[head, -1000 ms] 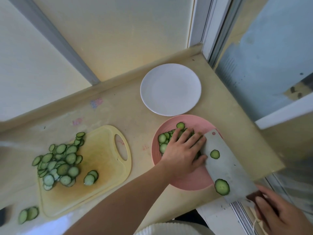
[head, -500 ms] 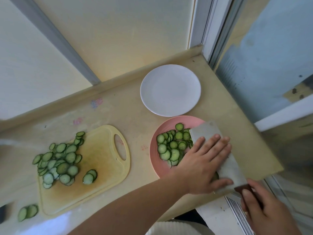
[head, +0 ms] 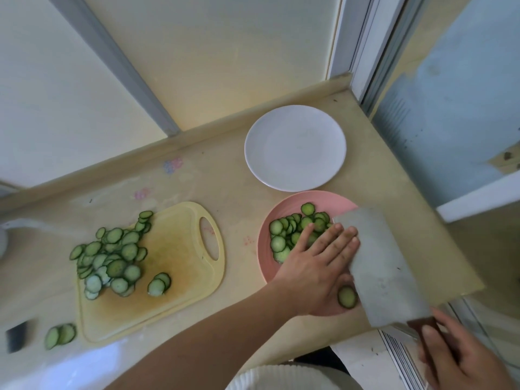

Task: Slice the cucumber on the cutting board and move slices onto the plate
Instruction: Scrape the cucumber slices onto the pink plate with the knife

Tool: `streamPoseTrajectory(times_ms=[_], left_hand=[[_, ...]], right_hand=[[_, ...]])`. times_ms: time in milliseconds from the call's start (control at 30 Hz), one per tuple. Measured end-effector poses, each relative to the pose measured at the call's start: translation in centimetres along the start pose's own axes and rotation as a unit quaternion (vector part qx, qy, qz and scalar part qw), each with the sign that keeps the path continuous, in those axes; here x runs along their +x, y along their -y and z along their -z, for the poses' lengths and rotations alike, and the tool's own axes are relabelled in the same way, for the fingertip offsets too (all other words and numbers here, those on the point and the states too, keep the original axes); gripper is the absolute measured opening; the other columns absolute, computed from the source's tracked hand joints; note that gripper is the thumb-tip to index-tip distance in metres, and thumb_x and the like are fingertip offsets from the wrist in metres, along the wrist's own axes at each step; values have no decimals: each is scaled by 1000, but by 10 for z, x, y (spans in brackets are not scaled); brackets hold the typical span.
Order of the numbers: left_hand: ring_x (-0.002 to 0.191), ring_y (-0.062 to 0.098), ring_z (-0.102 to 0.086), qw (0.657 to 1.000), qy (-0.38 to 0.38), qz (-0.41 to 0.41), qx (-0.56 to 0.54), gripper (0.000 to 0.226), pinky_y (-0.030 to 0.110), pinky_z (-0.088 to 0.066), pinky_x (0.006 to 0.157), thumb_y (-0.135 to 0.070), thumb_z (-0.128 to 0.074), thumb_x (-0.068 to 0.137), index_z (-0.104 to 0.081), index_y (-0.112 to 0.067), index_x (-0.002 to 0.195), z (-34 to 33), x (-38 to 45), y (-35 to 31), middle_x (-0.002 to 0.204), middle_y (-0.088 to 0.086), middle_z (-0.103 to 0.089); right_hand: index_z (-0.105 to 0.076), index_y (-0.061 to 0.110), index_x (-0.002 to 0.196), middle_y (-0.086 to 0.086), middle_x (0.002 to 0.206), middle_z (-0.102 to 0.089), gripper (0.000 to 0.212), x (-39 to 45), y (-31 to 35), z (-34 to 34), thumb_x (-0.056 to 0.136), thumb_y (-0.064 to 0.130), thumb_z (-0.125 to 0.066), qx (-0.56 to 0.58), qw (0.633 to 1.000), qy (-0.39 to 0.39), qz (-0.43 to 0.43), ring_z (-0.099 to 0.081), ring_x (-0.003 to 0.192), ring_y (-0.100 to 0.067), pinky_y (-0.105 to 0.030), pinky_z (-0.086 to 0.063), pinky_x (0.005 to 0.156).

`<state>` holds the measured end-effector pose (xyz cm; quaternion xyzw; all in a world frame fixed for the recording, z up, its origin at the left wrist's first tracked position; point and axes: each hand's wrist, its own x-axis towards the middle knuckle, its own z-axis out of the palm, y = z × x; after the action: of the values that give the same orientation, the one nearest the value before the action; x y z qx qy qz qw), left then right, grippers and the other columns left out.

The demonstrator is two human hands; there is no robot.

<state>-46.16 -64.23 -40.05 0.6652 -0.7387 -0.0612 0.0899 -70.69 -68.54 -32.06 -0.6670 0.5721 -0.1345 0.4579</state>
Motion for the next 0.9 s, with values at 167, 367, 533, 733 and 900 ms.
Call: streamPoseTrajectory(times_ms=[167, 367, 533, 733, 900], left_hand=[[156, 28, -13, 997, 47, 40, 54, 61, 62, -4, 123, -44, -24, 107, -35, -12, 157, -3, -10, 3, 165, 5, -30], [155, 26, -16, 998, -20, 54, -8, 59, 50, -3, 125, -45, -31, 106, -42, -13, 153, 14, -22, 8, 162, 3, -37], [157, 23, -11, 982, -89, 145, -86, 59, 43, -5, 127, -43, -36, 105, -38, -11, 155, 40, -75, 42, 164, 4, -31], [156, 25, -13, 949, -107, 295, -35, 58, 54, -21, 124, -46, -36, 106, -39, -14, 154, 57, -186, 126, 167, 3, -25], [155, 17, 5, 924, -24, 382, -14, 74, 46, -4, 127, -60, -26, 100, -24, -18, 160, 79, -229, 193, 169, -2, -10]], right_hand=[[-59, 42, 119, -4, 64, -67, 52, 4, -26, 13, 79, 74, -50, 7, 996, 5, -83, -48, 37, -3, -13, -38, 44], [-62, 28, 114, 1, 63, -68, 61, 5, 15, 3, 76, 76, -56, 53, 996, -35, -63, -53, 38, -10, -20, -42, 40], [-59, 15, 120, 6, 74, -71, 68, -4, 63, -50, 76, 66, -54, 56, 998, 10, -17, -59, 48, -9, -11, -43, 45], [-58, 39, 104, 15, 69, -67, 21, -20, 114, -160, 84, 43, -59, -34, 990, 91, 103, -60, 63, 0, -14, -44, 61], [-60, 40, 88, 5, 71, -65, 30, -13, 113, -227, 92, 11, -59, -47, 980, 153, 122, -62, 71, -7, -10, -42, 64]])
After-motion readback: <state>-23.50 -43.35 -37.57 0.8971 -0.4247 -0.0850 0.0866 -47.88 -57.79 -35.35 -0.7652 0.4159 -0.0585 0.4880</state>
